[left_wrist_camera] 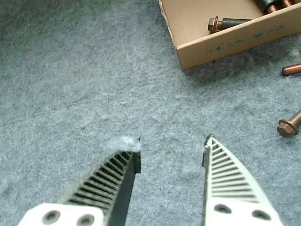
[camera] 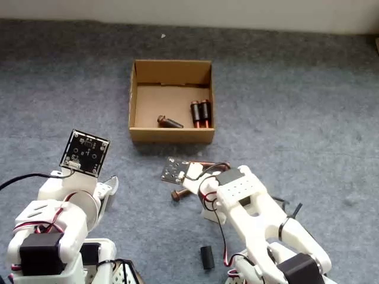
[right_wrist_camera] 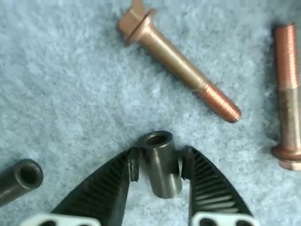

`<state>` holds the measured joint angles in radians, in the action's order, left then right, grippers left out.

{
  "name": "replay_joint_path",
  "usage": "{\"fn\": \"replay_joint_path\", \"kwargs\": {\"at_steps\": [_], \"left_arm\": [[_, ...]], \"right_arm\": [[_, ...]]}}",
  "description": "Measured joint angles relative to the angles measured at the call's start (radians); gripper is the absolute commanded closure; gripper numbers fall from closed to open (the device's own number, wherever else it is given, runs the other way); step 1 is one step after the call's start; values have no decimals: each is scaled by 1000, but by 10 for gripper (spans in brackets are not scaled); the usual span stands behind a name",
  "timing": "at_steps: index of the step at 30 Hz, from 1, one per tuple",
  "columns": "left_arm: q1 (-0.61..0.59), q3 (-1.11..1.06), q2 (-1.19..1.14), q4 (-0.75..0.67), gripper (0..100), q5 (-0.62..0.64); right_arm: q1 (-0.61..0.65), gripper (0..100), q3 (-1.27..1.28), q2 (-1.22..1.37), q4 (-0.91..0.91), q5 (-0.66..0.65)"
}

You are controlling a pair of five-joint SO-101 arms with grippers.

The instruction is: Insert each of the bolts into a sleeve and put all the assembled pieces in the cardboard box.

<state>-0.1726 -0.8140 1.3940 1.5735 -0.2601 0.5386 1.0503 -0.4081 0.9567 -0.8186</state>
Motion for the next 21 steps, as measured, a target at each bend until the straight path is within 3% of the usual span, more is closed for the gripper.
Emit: {"fn": "replay_joint_path", "kwargs": {"at_steps": [7, 11, 18, 21], "left_arm": [[0, -3, 0, 0, 769, 0], [0, -3, 0, 0, 769, 0], [0, -3, 0, 0, 769, 0], [0, -3, 0, 0, 769, 0]], "right_arm": [[-48, 874, 17, -2, -2, 2], [-71, 997, 15, -3, 5, 2], [-133, 995, 5, -5, 173, 14], [-213, 995, -17, -58, 196, 80]]}}
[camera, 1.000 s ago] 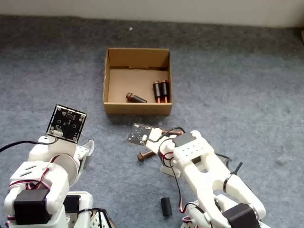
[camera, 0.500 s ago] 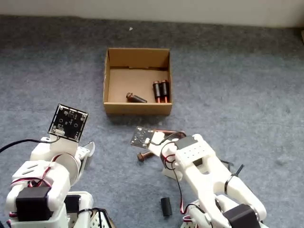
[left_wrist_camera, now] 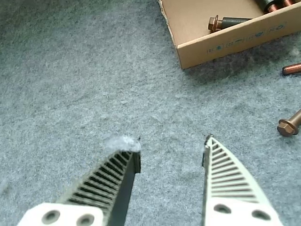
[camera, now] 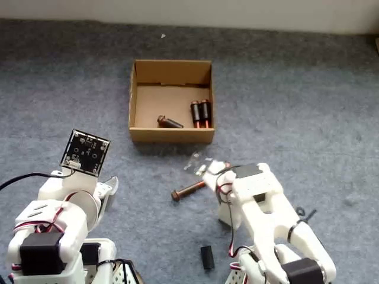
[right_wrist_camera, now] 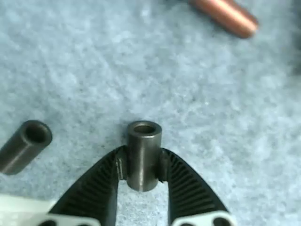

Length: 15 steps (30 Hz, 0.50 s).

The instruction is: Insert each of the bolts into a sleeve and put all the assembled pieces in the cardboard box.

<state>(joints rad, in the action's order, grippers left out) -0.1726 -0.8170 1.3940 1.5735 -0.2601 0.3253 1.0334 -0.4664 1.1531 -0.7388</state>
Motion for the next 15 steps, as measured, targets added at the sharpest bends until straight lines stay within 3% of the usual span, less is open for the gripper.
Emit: {"fn": "replay_joint_path", "kwargs": {"at_steps": [6, 15], "left_arm": [[14, 0, 0, -63, 770, -61], [204, 31, -158, -77, 770, -91]], "right_arm": [[-166, 995, -18, -203, 14, 184], [-347, 995, -18, -532, 15, 442]]}}
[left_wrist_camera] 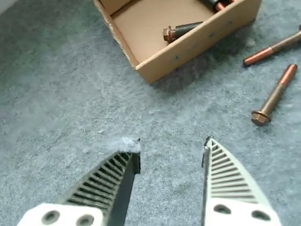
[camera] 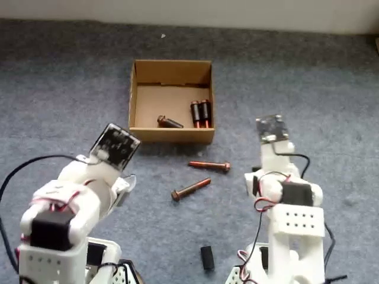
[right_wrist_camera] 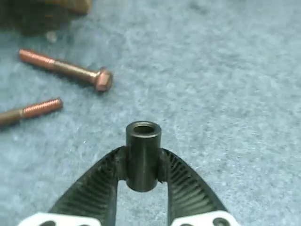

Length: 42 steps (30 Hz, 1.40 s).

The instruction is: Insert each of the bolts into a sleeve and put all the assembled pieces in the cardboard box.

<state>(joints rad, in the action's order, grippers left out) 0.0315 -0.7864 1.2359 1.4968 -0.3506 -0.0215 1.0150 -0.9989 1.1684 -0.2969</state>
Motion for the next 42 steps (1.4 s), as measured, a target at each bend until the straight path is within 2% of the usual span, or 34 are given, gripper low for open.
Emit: {"fn": "replay_joint_path", "kwargs": {"at_steps": [8, 14, 25, 30, 42], "left_arm": [[144, 227, -423, -17, 770, -61], [298, 365, -706, -127, 770, -66], [509, 474, -1108, -341, 770, -127], [559, 540, -1266, -387, 770, -127], [560, 776, -1625, -390, 770, -132]], "right_arm": [[-143, 995, 104, -235, 2, 138], [-236, 994, 152, -367, 2, 213], [-247, 994, 247, -486, 2, 232], [-247, 994, 247, -499, 2, 232], [-247, 994, 247, -499, 2, 232]]}}
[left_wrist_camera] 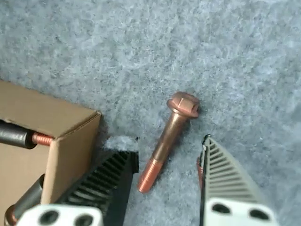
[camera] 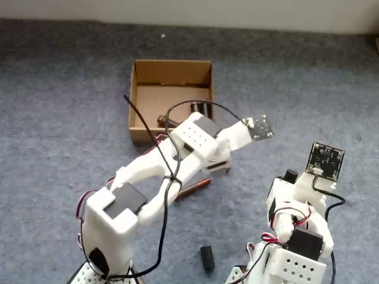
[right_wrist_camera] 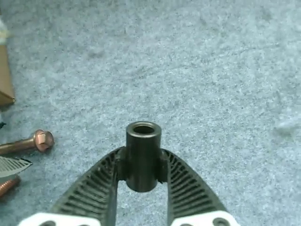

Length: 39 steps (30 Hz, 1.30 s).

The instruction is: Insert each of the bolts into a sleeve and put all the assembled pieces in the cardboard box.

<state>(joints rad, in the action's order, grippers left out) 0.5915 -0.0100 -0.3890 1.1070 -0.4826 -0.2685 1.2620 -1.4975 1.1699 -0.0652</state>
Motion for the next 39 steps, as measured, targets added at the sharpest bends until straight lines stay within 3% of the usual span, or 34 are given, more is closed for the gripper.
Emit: {"fn": "replay_joint_path", "kwargs": {"at_steps": [8, 17, 23, 27, 33, 39], "left_arm": [[0, 107, -147, 0, 909, 0], [37, 140, -198, 12, 987, 0], [35, 247, -193, 184, 995, 0], [14, 281, -98, 285, 995, 18], [-68, 278, 144, 322, 995, 80], [-120, 83, 489, 319, 995, 118]], "right_arm": [[0, 994, 0, 0, 0, 0], [-3, 994, 0, 0, 0, 0], [-3, 992, 0, 0, 0, 0], [-3, 992, 0, 0, 0, 0], [0, 993, 0, 0, 0, 6], [120, 993, 0, -5, 0, 149]]}}
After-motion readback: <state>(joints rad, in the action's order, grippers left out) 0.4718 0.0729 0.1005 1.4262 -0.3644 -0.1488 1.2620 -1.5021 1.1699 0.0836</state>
